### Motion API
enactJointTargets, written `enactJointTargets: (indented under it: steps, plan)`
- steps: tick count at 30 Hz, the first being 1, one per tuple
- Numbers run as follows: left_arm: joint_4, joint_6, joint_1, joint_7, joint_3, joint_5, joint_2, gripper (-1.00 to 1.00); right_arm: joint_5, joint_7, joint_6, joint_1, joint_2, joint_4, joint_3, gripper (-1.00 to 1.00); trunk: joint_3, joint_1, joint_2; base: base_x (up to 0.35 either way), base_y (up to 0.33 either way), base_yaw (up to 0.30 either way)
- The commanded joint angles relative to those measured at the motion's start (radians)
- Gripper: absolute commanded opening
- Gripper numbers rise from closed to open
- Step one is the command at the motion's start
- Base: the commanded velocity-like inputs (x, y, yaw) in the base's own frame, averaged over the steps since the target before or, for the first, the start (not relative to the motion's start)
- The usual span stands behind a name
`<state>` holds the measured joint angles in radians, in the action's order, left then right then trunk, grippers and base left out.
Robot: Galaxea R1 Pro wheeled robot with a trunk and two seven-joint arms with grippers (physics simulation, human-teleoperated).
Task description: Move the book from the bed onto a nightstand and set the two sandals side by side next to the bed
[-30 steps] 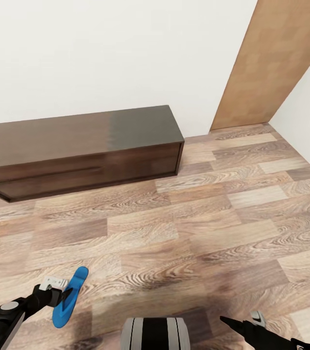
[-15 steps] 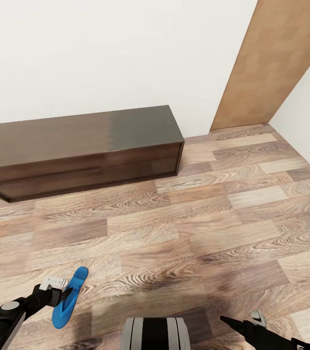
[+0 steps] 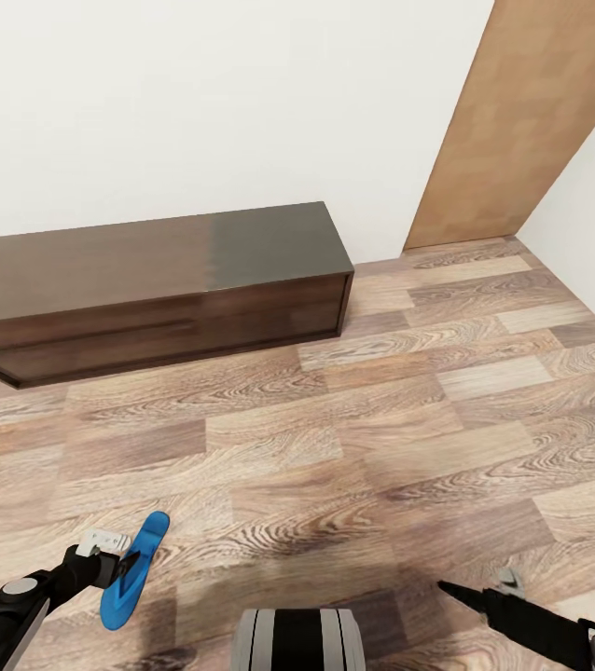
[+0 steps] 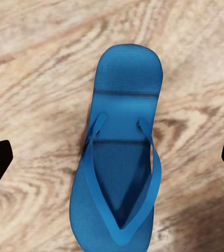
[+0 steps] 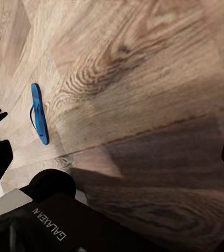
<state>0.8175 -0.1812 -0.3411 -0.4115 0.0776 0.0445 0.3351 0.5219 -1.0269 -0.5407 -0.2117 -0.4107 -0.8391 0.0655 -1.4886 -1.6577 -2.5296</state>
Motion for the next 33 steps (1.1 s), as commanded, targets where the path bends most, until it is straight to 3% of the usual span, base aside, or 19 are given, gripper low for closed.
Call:
enactJointTargets:
  steps: [1,3,4,5,7,9,13,15,20,26,27,29,33]
  plan:
    - [0.002,-0.006,0.0,-0.007,0.004,0.005,-0.001,1.0,0.009,-0.001,-0.017,0.0,-0.017,-0.007,0.0,1.0,-0.001,0.0,0.0,0.0,0.0,0.0]
    - [0.002,-0.006,0.0,-0.007,0.003,0.005,-0.001,1.0,0.039,-0.003,-0.078,0.0,-0.066,-0.027,0.003,1.0,-0.001,0.0,0.0,0.0,0.0,0.0]
    - [0.002,-0.007,0.0,-0.007,0.003,0.005,-0.001,1.0,0.083,-0.003,-0.145,0.0,-0.086,-0.055,0.007,1.0,-0.001,0.0,0.0,0.0,0.0,0.0]
    - [0.002,-0.007,0.0,-0.007,0.003,0.005,-0.002,1.0,0.1,-0.003,-0.169,0.0,-0.09,-0.07,0.008,1.0,-0.001,0.0,0.0,0.0,0.0,0.0]
    - [0.002,-0.007,0.0,-0.007,0.002,0.005,-0.005,1.0,0.183,-0.003,-0.283,0.0,-0.102,-0.16,0.011,1.0,-0.001,0.0,0.0,0.0,0.0,0.0]
    - [0.002,-0.007,0.0,-0.007,0.002,0.005,-0.006,1.0,0.228,-0.003,-0.338,0.0,-0.105,-0.201,0.013,1.0,-0.001,0.0,0.0,0.0,0.0,0.0]
    - [0.002,-0.007,0.0,-0.007,0.002,0.005,-0.008,1.0,0.297,-0.004,-0.369,0.0,-0.106,-0.218,0.013,1.0,-0.001,0.0,0.0,0.0,0.0,0.0]
    - [0.002,-0.007,0.0,-0.007,0.002,0.005,-0.008,1.0,0.361,-0.004,-0.375,0.0,-0.105,-0.22,0.013,1.0,-0.001,0.0,0.0,0.0,0.0,0.0]
    - [0.002,-0.007,0.0,-0.008,0.001,0.005,-0.008,1.0,0.459,-0.004,-0.38,0.0,-0.105,-0.221,0.012,1.0,-0.001,0.0,0.0,0.0,0.0,0.0]
    - [0.002,-0.008,0.0,-0.009,0.001,0.005,-0.008,1.0,0.49,0.006,-0.38,-0.002,-0.105,-0.208,0.013,1.0,-0.001,0.0,0.0,0.0,0.0,0.0]
    - [0.002,-0.008,0.0,-0.009,0.001,0.005,-0.008,1.0,0.493,0.016,-0.379,-0.025,-0.105,-0.131,0.013,1.0,-0.001,0.0,0.0,0.0,0.0,0.0]
    - [0.002,-0.008,0.0,-0.009,0.001,0.005,-0.008,1.0,0.495,0.018,-0.378,-0.07,-0.104,-0.073,0.013,1.0,-0.001,0.0,0.0,0.0,0.0,0.0]
    - [0.002,-0.008,-0.001,-0.009,0.001,0.005,-0.012,1.0,0.499,0.017,-0.378,-0.104,-0.104,-0.038,0.015,1.0,-0.001,0.0,0.0,0.0,0.0,0.0]
